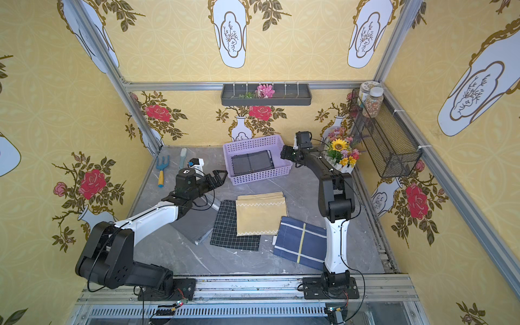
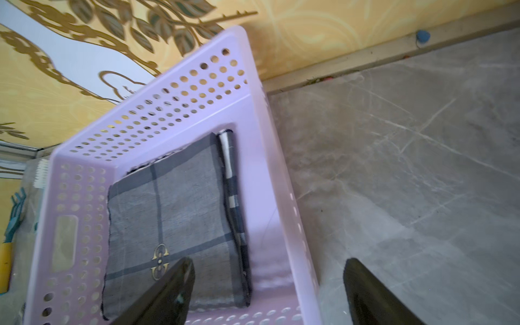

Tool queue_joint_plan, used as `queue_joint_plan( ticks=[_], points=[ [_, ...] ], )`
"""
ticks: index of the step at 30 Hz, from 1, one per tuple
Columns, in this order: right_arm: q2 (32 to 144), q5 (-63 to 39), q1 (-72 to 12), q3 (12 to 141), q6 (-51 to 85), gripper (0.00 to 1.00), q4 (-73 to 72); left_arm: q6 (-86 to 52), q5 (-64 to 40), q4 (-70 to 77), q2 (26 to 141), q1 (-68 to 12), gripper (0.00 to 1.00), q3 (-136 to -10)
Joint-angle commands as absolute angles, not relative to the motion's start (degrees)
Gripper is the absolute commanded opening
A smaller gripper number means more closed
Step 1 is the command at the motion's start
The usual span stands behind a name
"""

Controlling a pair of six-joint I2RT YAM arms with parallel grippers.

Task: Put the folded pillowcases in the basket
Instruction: Adjust the basket at the center of the board.

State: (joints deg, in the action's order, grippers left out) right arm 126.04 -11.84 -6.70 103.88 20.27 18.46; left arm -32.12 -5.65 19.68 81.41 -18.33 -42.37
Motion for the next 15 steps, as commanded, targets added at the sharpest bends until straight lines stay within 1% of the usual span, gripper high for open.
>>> queue_joint_plan(
  ticks=[1,5,11,15],
  points=[
    [127.5,-12.4,-6.3,105.6,19.6,0.86,20.1,-32.2,-4.6,19.6,78.9,-18.2,1.0,-39.3],
    [128.4,-15.8,-6.0,106.0,19.3,0.82,19.9,-32.2,-3.2,18.2,75.9,-18.3,1.0,-36.4],
    [128.1,-21.8,-6.4,105.3,20.2,0.72,19.9,-32.4,-2.2,17.3,73.2,-18.3,1.0,-33.8],
    [126.4,-23.5,-7.4,102.9,20.3,0.71,19.7,-32.6,-2.4,16.7,71.2,-18.3,1.0,-32.4]
  ],
)
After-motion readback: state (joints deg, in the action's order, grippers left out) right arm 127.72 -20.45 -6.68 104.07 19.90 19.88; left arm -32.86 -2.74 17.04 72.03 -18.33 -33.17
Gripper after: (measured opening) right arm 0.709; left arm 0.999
